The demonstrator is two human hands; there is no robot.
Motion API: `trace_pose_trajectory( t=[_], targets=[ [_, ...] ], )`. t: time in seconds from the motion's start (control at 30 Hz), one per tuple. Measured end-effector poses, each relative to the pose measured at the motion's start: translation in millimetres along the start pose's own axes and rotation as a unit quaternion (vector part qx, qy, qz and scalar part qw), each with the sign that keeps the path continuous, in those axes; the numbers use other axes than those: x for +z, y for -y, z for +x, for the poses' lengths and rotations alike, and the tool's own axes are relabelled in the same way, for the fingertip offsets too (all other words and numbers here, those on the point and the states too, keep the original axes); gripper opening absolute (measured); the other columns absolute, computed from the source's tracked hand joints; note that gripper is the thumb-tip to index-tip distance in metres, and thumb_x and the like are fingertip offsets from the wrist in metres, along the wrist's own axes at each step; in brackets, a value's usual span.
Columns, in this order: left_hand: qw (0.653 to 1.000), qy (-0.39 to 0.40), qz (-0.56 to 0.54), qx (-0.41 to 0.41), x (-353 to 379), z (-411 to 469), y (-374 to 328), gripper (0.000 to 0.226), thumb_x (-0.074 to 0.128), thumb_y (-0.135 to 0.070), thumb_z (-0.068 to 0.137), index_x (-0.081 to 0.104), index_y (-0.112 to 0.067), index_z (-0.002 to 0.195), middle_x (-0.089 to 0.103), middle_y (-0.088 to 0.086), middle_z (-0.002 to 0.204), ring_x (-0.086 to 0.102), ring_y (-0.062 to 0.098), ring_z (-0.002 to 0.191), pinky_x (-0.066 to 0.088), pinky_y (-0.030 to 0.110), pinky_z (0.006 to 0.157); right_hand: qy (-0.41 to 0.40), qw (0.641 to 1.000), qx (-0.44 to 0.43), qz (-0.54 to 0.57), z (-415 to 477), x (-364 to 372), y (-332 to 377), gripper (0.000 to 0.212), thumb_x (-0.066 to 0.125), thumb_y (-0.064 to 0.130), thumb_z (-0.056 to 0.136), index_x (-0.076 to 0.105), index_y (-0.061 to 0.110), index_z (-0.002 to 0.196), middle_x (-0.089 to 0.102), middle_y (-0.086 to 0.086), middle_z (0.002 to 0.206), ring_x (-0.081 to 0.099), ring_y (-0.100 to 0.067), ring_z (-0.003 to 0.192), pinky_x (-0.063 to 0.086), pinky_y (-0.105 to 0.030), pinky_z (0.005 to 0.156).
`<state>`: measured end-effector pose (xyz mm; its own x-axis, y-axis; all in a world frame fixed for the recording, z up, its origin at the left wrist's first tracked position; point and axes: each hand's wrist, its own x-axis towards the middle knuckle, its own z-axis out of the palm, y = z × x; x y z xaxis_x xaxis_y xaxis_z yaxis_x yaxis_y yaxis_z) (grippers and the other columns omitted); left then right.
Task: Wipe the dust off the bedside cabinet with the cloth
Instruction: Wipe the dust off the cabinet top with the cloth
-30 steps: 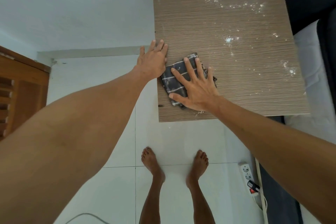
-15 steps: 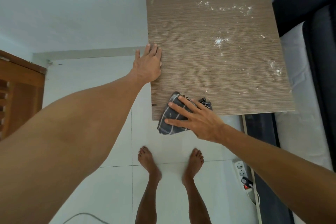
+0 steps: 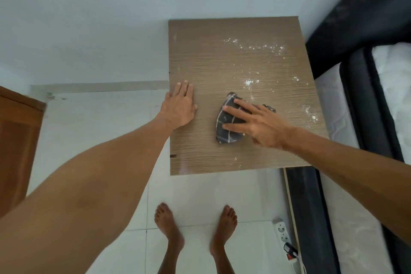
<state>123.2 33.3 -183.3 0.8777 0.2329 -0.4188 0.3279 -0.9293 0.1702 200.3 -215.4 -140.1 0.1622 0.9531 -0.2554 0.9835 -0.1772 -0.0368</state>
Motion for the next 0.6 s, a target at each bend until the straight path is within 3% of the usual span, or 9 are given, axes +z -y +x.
trace_pose_trajectory(
  t=[0.13, 0.27, 0.47, 0.6],
  targets=[
    [0.999, -0.031, -0.033, 0.007, 0.0, 18.7, -4.7, 0.065, 0.032, -0.036, 0.103, 0.006, -0.006, 0.154, 0.003, 0.014, 0.163, 0.003, 0.03, 0.15, 0.011, 0.048, 0.121, -0.072, 0.983, 0.145, 0.091, 48.0, -18.9, -42.3, 0.072, 0.07, 0.006, 0.082, 0.045, 0.026, 0.146, 0.023, -0.016, 0.16, 0.021, -0.042, 0.145, 0.038, -0.062, 0.106],
    [0.996, -0.077, -0.034, 0.005, 9.5, 40.8, -5.3, 0.06, 0.022, -0.038, 0.104, 0.008, -0.008, 0.155, 0.003, 0.012, 0.164, 0.003, 0.028, 0.151, 0.01, 0.046, 0.121, -0.133, 0.941, 0.256, 0.175, 96.7, -24.6, -76.4, 0.071, 0.061, 0.002, 0.085, 0.039, 0.025, 0.149, 0.014, -0.014, 0.162, 0.015, -0.038, 0.147, 0.026, -0.057, 0.116],
    [0.983, -0.179, -0.026, -0.019, 39.7, 52.2, -8.7, 0.056, 0.014, -0.035, 0.105, 0.015, -0.01, 0.155, 0.011, 0.011, 0.163, 0.009, 0.026, 0.151, 0.01, 0.045, 0.122, -0.178, 0.9, 0.307, 0.252, 160.9, -26.7, -115.3, 0.066, 0.056, 0.002, 0.087, 0.039, 0.022, 0.149, 0.013, -0.014, 0.162, 0.016, -0.036, 0.147, 0.021, -0.052, 0.119],
    [0.978, -0.203, -0.042, -0.025, 43.9, 53.6, -9.7, 0.056, 0.012, -0.032, 0.103, 0.02, -0.009, 0.153, 0.016, 0.011, 0.162, 0.012, 0.026, 0.15, 0.012, 0.044, 0.122, -0.179, 0.907, 0.276, 0.262, 207.3, -26.6, -129.0, 0.065, 0.054, 0.006, 0.089, 0.037, 0.022, 0.149, 0.013, -0.015, 0.162, 0.014, -0.036, 0.147, 0.023, -0.052, 0.118]
  ],
)
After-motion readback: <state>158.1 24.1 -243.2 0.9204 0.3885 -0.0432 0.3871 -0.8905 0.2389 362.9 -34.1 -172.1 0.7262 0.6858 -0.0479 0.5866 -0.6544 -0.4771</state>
